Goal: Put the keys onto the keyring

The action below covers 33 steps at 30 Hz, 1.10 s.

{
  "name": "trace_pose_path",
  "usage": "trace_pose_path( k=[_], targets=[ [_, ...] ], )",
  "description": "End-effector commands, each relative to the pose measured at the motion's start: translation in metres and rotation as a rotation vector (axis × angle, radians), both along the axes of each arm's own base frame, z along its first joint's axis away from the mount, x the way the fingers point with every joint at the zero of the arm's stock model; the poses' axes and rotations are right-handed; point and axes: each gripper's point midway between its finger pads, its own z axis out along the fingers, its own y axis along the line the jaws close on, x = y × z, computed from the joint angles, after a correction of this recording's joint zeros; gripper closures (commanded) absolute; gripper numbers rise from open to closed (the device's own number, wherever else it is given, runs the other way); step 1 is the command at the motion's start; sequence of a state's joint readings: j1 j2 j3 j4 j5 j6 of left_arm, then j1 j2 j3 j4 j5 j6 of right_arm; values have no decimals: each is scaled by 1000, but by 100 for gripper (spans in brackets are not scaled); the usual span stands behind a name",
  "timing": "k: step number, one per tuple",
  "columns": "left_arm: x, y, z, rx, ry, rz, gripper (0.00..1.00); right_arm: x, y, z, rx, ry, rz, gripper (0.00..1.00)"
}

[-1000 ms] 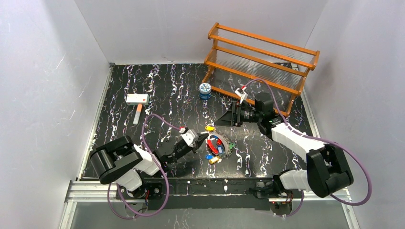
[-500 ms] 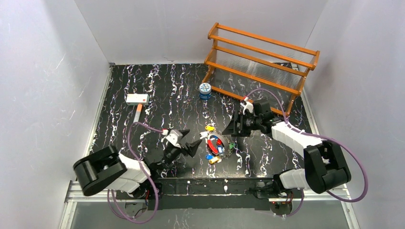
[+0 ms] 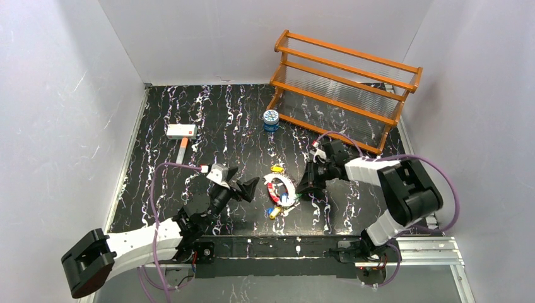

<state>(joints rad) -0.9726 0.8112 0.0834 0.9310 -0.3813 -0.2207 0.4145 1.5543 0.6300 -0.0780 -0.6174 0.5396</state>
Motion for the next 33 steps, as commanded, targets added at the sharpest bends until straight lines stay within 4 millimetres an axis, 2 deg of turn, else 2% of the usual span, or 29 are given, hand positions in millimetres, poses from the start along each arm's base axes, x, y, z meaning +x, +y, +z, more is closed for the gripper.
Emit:
trace_pose_path(
  k=[1, 2, 4, 7, 9, 11, 15, 18, 23, 25, 27, 29, 33],
  targets=[
    [3, 11, -9, 52, 47, 54, 13, 18, 51, 31, 131, -91, 118, 90],
    [2, 12, -10, 54, 52, 58, 13, 20, 63, 39, 144, -115, 144, 95],
    [1, 14, -12, 58, 64, 60, 13, 21, 84, 55, 178, -155, 186, 99],
    [1, 16, -16, 64, 79, 65, 13, 12, 115, 79, 278, -179, 274, 99],
    [1, 17, -19, 76, 90, 73, 13, 8, 124, 83, 295, -181, 309, 92],
    [1, 17, -22, 87, 102, 73, 12, 9, 121, 81, 276, -195, 297, 80],
    [-1, 17, -29, 123, 145, 68, 11, 16, 102, 78, 231, -231, 242, 53],
    [-3, 18, -39, 145, 186, 72, 11, 18, 83, 74, 196, -241, 205, 47],
    [-2, 29, -60, 127, 322, 170, 8, 9, 65, 59, 143, -237, 198, 47],
    [-3, 35, -68, 130, 388, 214, 13, 3, 64, 53, 143, -224, 210, 51],
    [-5, 41, -73, 109, 450, 265, 18, -4, 67, 49, 139, -217, 236, 53],
    [-8, 49, -81, 85, 529, 330, 20, -8, 73, 42, 122, -214, 262, 53],
    [-20, 68, -96, 113, 671, 449, 18, 0, 87, 31, 71, -234, 288, 49]
  ],
)
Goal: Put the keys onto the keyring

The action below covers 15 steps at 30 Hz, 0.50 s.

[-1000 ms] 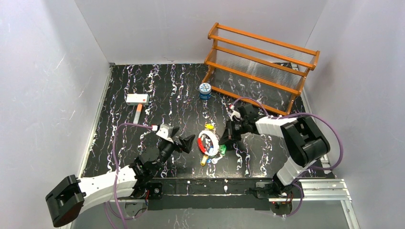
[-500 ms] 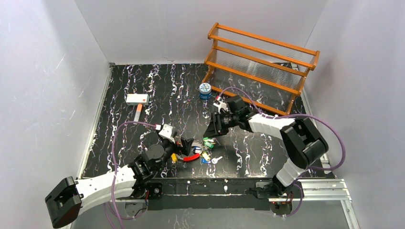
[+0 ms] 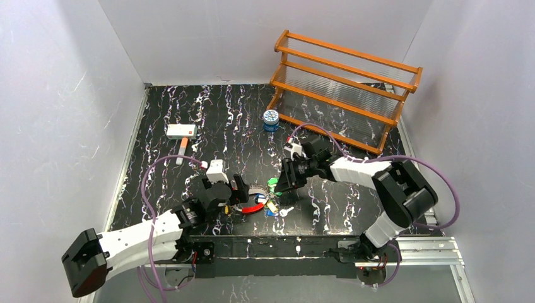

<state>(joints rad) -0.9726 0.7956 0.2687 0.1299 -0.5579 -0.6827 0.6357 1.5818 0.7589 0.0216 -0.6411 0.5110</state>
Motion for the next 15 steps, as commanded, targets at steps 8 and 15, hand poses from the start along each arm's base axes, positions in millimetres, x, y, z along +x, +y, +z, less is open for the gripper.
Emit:
trace_pose_path(
  k=[8, 15],
  targets=[
    [-31, 12, -63, 55, 389, 155, 34, 17, 35, -37, -112, -28, 75, 52],
    [19, 17, -59, 90, 315, 192, 80, -12, 35, -45, -98, 71, 120, 95]
  ],
)
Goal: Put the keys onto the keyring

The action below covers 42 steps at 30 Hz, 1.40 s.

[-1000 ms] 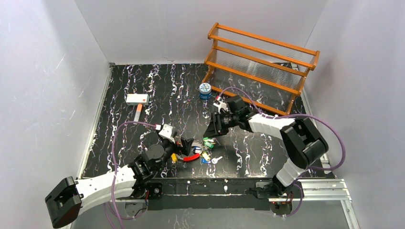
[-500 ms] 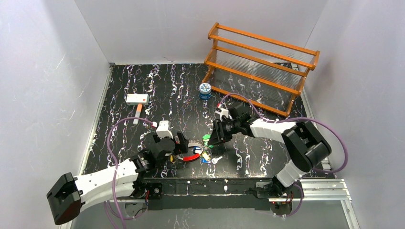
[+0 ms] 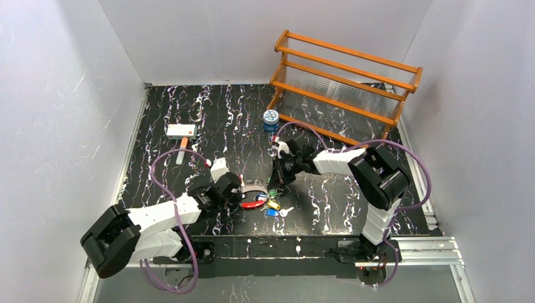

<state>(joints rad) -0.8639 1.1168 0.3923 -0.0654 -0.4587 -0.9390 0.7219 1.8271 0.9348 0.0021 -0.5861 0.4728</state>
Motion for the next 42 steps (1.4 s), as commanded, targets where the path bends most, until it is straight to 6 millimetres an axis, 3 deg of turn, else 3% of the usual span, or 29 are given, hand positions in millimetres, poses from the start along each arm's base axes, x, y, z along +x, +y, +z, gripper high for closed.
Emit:
trace_pose_path(
  k=[1, 5, 8, 10, 12, 16, 20, 26, 31, 36, 42],
  targets=[
    [36, 2, 8, 43, -60, -2, 85, -28, -1, -6, -5, 76, 56, 98],
    [81, -3, 30, 176, -161, -99, 92, -49, 22, 8, 71, 109, 143, 99],
    [112, -16, 33, 232, -174, -192, 95, -57, 47, 26, 170, 140, 230, 91],
    [132, -25, 33, 289, -178, -251, 91, -60, 59, 32, 184, 174, 284, 85],
    [147, -29, 30, 357, -155, -295, 77, -60, 66, 41, 203, 182, 323, 76],
    [165, -35, 31, 426, -115, -365, 32, -56, 66, 55, 210, 155, 340, 55],
    [166, -35, 44, 429, -123, -394, 16, -38, 57, 68, 198, 118, 299, 49],
    [151, -23, 73, 402, -184, -389, 13, 2, 35, 83, 184, 29, 186, 48],
    [133, -14, 80, 326, -203, -368, 12, 41, 16, 68, 113, -33, 88, 44],
    [119, -15, 62, 229, -157, -366, 17, 91, -7, 36, -6, -65, -34, 44],
    [112, -24, 31, 136, -70, -340, 28, 111, 5, 13, -29, -43, -10, 46]
  ],
)
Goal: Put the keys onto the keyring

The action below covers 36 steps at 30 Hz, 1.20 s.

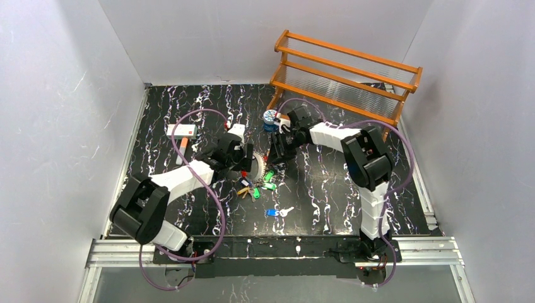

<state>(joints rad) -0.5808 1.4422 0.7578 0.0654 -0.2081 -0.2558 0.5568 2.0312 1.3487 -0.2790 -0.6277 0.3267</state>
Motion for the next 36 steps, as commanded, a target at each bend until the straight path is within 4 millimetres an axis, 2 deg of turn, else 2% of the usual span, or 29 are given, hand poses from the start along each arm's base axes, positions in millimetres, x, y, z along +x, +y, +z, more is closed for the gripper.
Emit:
trace_pose_path(
  k=[1, 4, 9, 14, 15, 18, 20, 25, 27, 29, 32, 36],
  targets=[
    [-7, -8, -19, -86, 75, 32, 29, 7, 13, -11, -19, -1, 46, 47],
    [-12, -9, -21, -111, 78, 27, 30, 2, 27, -20, -23, 17, 90, 51],
    [-23, -7, -18, -102, 80, -27, 28, -25, 47, -23, -13, 15, 190, 55],
    [-29, -1, -10, -58, 68, -78, 26, -26, 44, -5, 16, -46, 193, 51],
    [-29, 0, -8, -53, 62, -83, 26, -24, 41, 2, 22, -76, 189, 48],
    [-29, -2, -2, -54, 36, -116, 25, -16, 33, 28, 36, -201, 165, 31],
    [-29, -5, 2, -62, 15, -147, 25, -12, 27, 44, 35, -290, 146, 24],
    [-33, -18, 14, -98, -66, -273, 25, -9, 6, 64, 55, -514, 101, 23],
    [-35, -22, 24, -113, -120, -326, 24, -7, 5, 80, 133, -678, 104, 23],
    [-36, -22, 34, -123, -181, -353, 24, -13, 1, 86, 191, -817, 140, 23],
    [-39, -22, 54, -136, -272, -386, 22, -33, 0, 83, 279, -985, 285, 24],
    [-42, -20, 73, -142, -389, -425, 21, -54, 6, 65, 358, -1032, 477, 27]
  ],
)
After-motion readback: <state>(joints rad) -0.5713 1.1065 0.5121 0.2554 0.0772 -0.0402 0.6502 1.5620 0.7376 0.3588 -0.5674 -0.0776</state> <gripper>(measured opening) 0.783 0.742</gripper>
